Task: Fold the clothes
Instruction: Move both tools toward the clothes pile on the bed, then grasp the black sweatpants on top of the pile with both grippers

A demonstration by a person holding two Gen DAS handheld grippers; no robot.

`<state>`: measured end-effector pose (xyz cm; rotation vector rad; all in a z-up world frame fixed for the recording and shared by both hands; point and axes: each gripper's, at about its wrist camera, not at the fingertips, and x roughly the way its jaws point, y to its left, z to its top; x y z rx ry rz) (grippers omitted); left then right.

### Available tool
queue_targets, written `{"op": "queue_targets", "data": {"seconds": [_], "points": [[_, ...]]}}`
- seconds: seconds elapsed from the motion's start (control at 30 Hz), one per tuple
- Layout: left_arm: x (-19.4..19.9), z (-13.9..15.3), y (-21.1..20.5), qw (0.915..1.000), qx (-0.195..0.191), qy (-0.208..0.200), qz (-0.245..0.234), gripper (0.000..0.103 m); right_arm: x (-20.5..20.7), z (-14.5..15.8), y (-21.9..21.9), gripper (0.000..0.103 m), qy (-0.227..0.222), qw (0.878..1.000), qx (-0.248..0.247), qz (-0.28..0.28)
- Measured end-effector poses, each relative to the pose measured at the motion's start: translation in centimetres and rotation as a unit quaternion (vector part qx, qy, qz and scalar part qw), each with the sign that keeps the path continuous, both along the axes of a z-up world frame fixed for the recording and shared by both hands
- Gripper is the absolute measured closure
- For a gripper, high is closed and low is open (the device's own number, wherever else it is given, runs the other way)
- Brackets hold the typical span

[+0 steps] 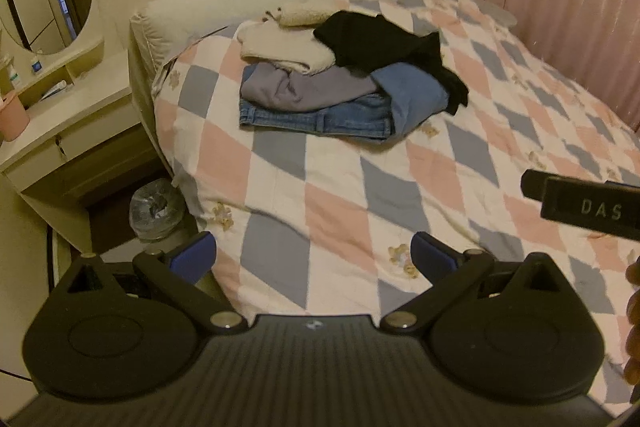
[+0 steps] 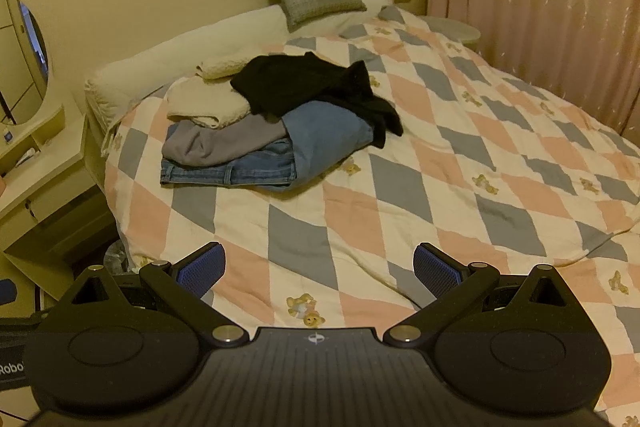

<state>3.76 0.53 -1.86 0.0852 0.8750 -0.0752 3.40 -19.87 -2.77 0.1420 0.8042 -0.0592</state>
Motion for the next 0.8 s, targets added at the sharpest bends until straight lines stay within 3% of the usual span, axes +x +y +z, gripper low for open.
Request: {"op": "queue_targets", "data": {"seconds": [0.13, 0.4, 0.57, 0.8], "points": [[2.4, -0.7, 1.0, 1.0, 0.006, 0.0, -0.007, 0.001, 1.6, -0.9, 0.7, 0.0, -0.002, 1.0, 0.006, -0.002], [11.3, -2.6, 1.9, 0.9988, 0.007, 0.0, -0.049, 0.001, 6.2, -1.8, 2.4, 0.0, -0.063, 0.997, -0.044, -0.009], [17.8, -3.7, 2.3, 0.9948, -0.002, -0.006, -0.101, 0.001, 11.8, -3.3, 2.2, 0.0, -0.035, 0.999, -0.013, -0.017], [26.9, -6.4, 4.1, 0.9921, 0.005, 0.024, -0.123, 0.001, 19.1, -6.7, 3.0, 0.0, 0.02, 0.999, 0.02, -0.028]]}}
